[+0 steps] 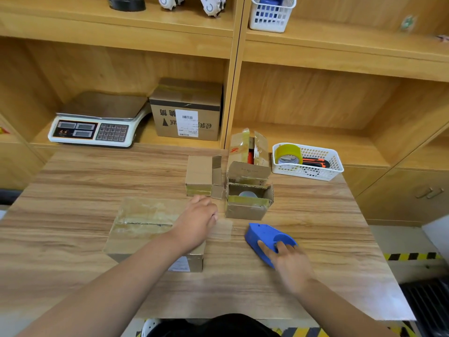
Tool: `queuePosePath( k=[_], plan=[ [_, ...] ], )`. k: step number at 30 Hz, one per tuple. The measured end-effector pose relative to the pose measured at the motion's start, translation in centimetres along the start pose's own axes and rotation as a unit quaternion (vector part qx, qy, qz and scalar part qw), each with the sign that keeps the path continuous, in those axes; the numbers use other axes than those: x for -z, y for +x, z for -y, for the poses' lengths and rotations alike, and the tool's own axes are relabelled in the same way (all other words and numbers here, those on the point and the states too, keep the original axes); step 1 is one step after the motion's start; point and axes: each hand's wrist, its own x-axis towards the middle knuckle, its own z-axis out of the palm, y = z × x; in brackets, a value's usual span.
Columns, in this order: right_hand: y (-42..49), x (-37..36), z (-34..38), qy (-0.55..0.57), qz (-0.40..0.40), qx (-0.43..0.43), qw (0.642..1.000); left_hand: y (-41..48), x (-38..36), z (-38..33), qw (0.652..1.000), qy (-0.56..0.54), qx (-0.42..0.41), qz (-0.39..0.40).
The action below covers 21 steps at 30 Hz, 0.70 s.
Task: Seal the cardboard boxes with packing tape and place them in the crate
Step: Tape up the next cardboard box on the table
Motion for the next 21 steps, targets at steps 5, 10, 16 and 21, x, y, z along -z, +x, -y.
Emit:
queuePosePath(
  k=[5, 10, 16, 21],
  plan=[
    [0.6, 2.1, 1.9, 0.086, -0.225, -0.043, 0.97, 0.1, 0.0, -0.1, 1.0, -0.007, 0.008, -0.002],
    [3.5, 6.2, 6.4, 0.507, -0.195, -0.144, 0.827, 0.1, -0.1, 0.0, 1.0, 0.001, 0.001, -0.013],
    [5.7, 7.1, 9.7, 0.683, -0.112, -0.257, 0.674, 0.1, 0.3, 0.2, 1.0, 0.02, -0.006, 0.002],
    [6.2, 6.6, 10.5, 0.658, -0.123, -0.281, 0.688, -1.1, 1.1, 0.5, 0.994, 0.108, 0.002, 0.015]
  ],
)
